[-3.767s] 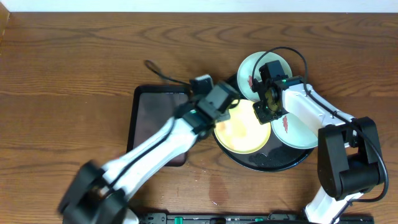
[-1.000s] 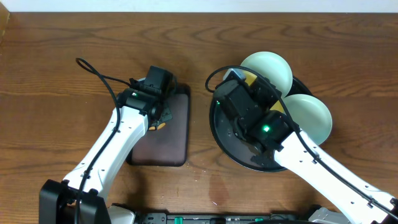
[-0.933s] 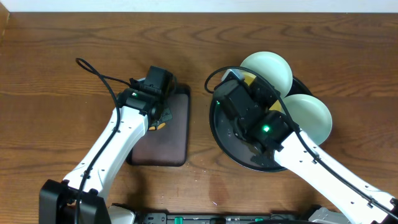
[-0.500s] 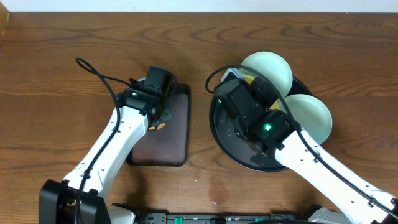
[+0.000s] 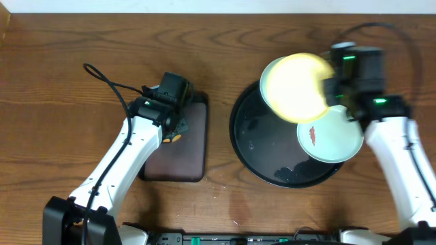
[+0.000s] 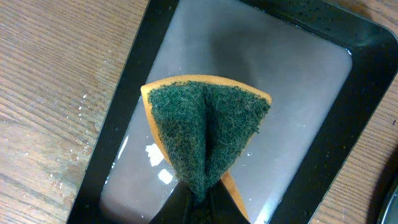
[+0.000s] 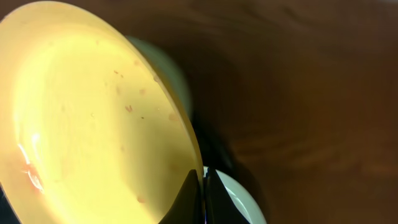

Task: Clean dirty plates on tray and stack at the side
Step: 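Lift the yellow plate with the right gripper and set it right of the tray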

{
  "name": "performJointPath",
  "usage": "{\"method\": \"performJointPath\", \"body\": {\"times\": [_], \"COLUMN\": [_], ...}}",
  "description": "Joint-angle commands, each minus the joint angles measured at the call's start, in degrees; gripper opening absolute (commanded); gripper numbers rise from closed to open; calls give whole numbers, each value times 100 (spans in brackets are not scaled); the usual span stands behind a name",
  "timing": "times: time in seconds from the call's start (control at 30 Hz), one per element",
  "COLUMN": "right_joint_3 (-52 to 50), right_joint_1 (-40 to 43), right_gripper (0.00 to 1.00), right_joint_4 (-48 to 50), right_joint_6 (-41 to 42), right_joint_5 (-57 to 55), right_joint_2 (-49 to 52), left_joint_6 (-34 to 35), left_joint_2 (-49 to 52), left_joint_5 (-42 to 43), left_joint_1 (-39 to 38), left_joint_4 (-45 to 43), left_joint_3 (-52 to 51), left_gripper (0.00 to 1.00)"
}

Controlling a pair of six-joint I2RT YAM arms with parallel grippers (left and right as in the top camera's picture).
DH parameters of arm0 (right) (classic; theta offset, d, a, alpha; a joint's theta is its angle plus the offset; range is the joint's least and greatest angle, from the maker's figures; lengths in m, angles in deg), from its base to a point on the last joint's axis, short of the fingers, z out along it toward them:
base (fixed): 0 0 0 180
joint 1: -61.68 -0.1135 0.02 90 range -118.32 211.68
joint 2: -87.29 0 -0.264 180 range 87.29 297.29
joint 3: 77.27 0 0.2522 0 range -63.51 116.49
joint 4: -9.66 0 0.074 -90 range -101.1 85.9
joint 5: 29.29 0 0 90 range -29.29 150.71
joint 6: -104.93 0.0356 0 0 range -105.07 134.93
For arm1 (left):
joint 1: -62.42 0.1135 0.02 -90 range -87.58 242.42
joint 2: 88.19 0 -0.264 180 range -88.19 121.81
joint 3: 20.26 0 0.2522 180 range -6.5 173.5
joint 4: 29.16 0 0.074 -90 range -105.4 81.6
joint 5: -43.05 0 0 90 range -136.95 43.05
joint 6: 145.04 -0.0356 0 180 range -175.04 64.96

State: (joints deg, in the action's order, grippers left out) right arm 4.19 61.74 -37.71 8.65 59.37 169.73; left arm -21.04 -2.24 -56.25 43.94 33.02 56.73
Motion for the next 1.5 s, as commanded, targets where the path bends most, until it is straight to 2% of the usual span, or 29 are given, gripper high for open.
{"method": "performJointPath", "body": {"times": [0.0, 0.17, 0.33, 0.8, 0.83, 0.97, 1.07, 1.13, 1.23, 1.3, 1.47], "right_joint_3": [50, 20, 4, 4, 4, 13, 20, 22, 22, 22, 17], "right_joint_1": [1191, 2586, 3338, 3512, 3512, 3512, 3510, 3493, 3340, 3040, 2013], "right_gripper": [1, 1, 1, 1, 3, 28, 46, 53, 57, 60, 58], "right_joint_4": [7, 66, 232, 494, 514, 599, 669, 785, 1084, 1287, 1325], "right_joint_6": [1180, 2323, 2750, 2964, 2962, 2959, 2896, 2767, 2492, 2288, 1410], "right_joint_5": [977, 975, 970, 289, 282, 354, 946, 1600, 2879, 3270, 2439], "right_joint_2": [-2, 232, 647, 2389, 2417, 2317, 2006, 1718, 1187, 791, 527], "left_joint_6": [-98, -98, -98, -98, -98, -98, -98, -98, -98, -96, -96], "left_joint_2": [22, 22, 22, 22, 22, 22, 22, 22, 22, 22, 22], "left_joint_5": [-11, -11, -11, -13, -13, -13, -13, -13, -13, -13, -11], "left_joint_1": [20, 20, 20, 20, 20, 20, 20, 20, 20, 20, 20], "left_joint_4": [24, 22, 22, 39, 39, 39, 37, 39, 37, 37, 39], "left_joint_3": [-39, -39, -39, -39, -39, -39, -39, -39, -39, -39, -39], "left_gripper": [8, 8, 8, 8, 8, 8, 8, 8, 8, 8, 8]}}
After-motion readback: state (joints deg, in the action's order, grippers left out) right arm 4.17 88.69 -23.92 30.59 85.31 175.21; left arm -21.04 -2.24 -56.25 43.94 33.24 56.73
